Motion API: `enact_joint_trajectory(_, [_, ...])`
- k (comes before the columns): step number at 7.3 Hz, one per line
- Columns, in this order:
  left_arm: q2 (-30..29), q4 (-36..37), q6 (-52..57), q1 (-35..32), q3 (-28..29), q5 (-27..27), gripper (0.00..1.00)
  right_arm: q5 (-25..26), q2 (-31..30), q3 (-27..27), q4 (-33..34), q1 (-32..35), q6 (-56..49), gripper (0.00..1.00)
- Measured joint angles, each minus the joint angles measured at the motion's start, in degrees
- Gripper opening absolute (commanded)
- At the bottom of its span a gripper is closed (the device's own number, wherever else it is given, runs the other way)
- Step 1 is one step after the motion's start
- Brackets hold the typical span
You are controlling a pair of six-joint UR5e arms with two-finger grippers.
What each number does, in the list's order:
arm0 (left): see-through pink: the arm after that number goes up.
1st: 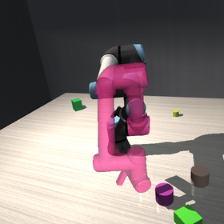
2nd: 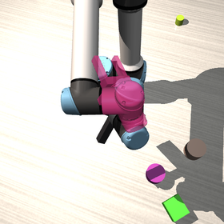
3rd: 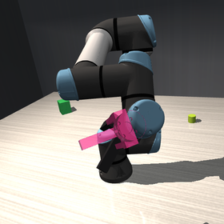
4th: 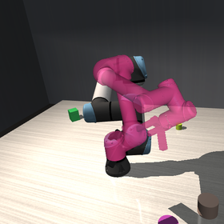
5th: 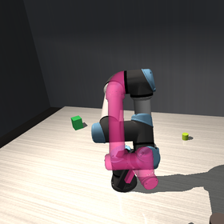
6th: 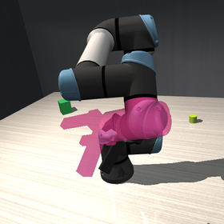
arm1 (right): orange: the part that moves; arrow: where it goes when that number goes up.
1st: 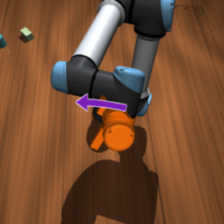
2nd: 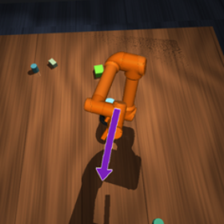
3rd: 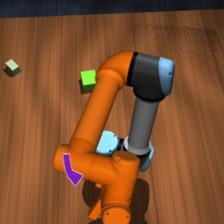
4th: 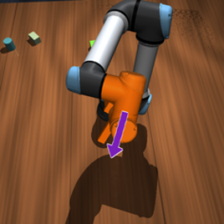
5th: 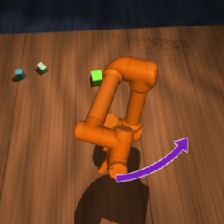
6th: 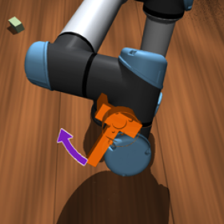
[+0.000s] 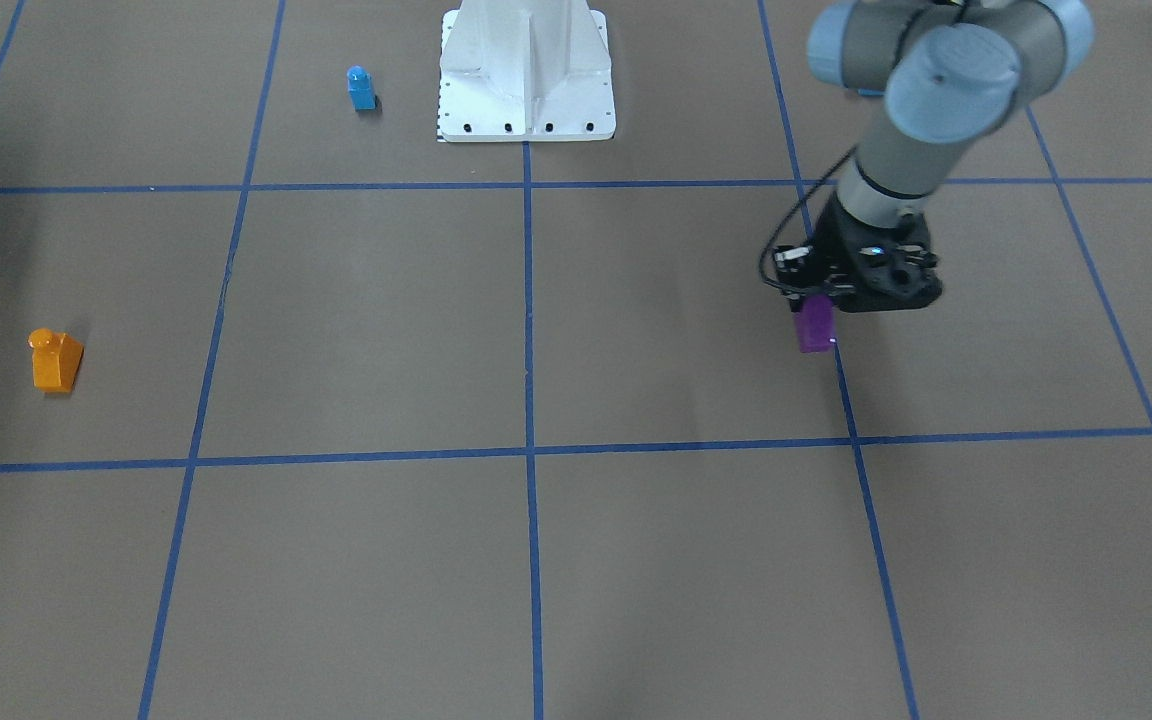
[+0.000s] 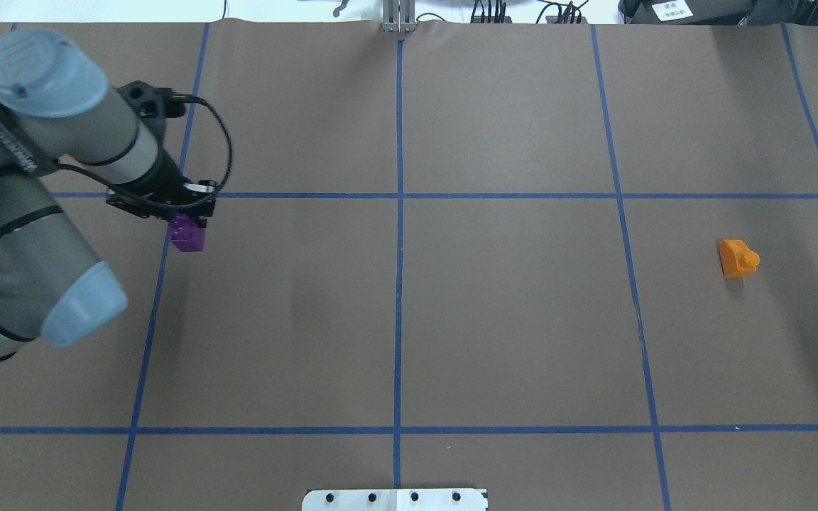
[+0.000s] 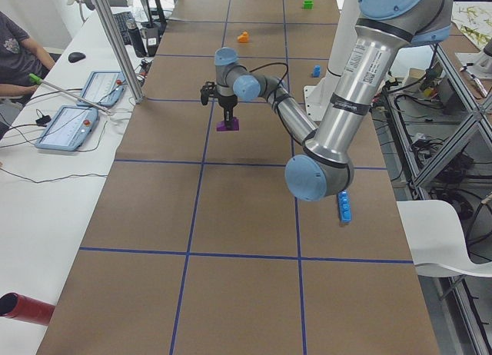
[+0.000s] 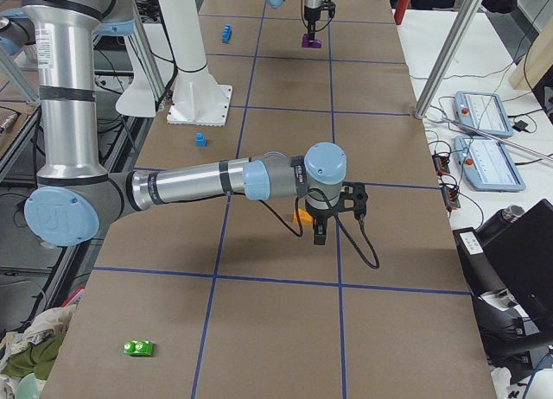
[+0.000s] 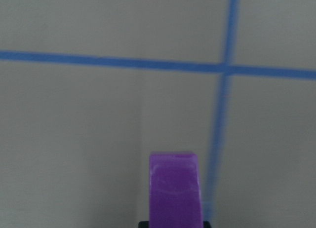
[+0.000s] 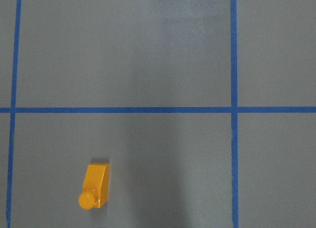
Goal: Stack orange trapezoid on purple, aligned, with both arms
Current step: 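Lower the left gripper onto the purple trapezoid block and grasp it, then carry the purple block with the left gripper to the table center and set it down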
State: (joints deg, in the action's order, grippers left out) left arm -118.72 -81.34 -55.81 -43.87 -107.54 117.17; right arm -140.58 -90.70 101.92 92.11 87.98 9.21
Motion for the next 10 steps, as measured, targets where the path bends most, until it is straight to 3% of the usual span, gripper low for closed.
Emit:
enact_joint_trajectory(2, [-13.7, 1.9, 0.6, 7.1, 8.2, -6.9, 0.00, 0.0, 0.0, -0.2, 0.0, 0.0, 0.0, 1.00])
enact_joint_trajectory(4, [-22.3, -5.8, 3.5, 9.9, 20.3, -9.5, 0.00, 0.1, 0.1, -0.3, 0.0, 0.0, 0.5, 1.00])
enact_joint_trajectory(7, [-24.5, -17.3, 16.6, 10.6, 31.5, -12.1, 0.00, 0.1, 0.6, -0.2, 0.0, 0.0, 1.8, 1.00])
enact_joint_trajectory(10, [-27.6, -18.9, 22.6, 11.4, 37.3, -12.7, 0.00, 0.1, 0.9, -0.4, 0.0, 0.0, 2.0, 1.00])
